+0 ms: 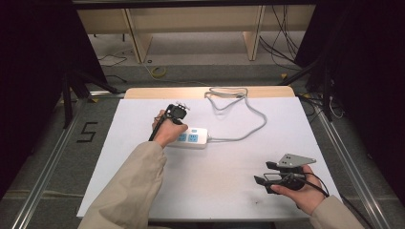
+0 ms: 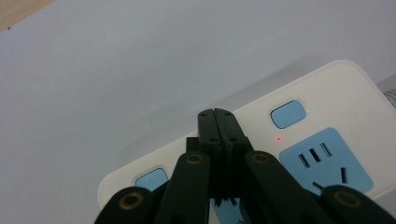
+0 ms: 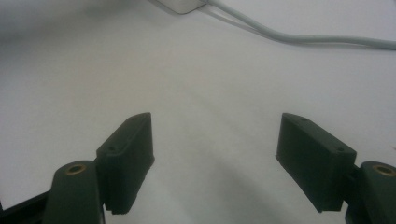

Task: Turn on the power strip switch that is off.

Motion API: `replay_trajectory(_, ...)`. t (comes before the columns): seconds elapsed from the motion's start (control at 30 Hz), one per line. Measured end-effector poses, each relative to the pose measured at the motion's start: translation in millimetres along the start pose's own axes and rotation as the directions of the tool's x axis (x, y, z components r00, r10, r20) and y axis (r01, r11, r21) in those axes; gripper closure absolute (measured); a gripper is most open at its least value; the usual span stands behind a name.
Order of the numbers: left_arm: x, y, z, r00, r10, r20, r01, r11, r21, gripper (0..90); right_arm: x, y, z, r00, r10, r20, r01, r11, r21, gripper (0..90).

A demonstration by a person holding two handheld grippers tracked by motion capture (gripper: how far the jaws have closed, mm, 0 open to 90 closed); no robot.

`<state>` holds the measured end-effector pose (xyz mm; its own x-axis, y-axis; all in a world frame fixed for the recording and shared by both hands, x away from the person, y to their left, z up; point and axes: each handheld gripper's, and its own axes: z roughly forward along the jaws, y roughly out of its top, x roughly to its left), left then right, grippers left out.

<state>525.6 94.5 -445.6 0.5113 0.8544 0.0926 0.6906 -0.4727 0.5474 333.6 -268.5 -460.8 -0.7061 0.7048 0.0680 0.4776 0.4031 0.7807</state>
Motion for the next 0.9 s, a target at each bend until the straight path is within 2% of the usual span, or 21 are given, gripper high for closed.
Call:
replay_trajectory(0.07, -1.0, 0.6, -0.1, 0.9998, 0.018, -0.01, -0.018, 0.9998, 0.007, 89.9, 0.1, 0.1, 0.1, 1.0, 0.0, -0.001, 0.0, 1.0, 0.0, 27.6)
replay_trajectory(0.17, -3.5, 1.5, 0.6, 0.9995, 0.024, -0.023, -0.024, 0.9997, 0.011, 89.9, 0.3, 0.2, 0.3, 1.0, 0.001, -0.001, -0.001, 1.0, 0.0, 27.6)
replay_trajectory(0.33, -2.9, 2.0, 1.1, 0.9994, 0.028, -0.018, -0.027, 0.9993, 0.025, 89.9, 0.5, 0.3, 0.3, 1.0, 0.0, -0.001, 0.0, 1.0, 0.0, 27.6)
replay_trajectory(0.43, -4.2, 2.1, 1.9, 0.9991, 0.032, -0.029, -0.031, 0.9994, 0.014, 90.0, 0.5, 0.3, 0.2, 1.0, 0.001, -0.001, -0.001, 1.0, 0.0, 27.6)
replay_trajectory(0.9, -5.1, 2.3, 1.7, 0.9992, 0.016, -0.037, -0.015, 0.9998, 0.015, 89.8, 0.1, 0.2, 0.3, 1.0, 0.002, -0.001, -0.002, 1.0, 0.0, 27.6)
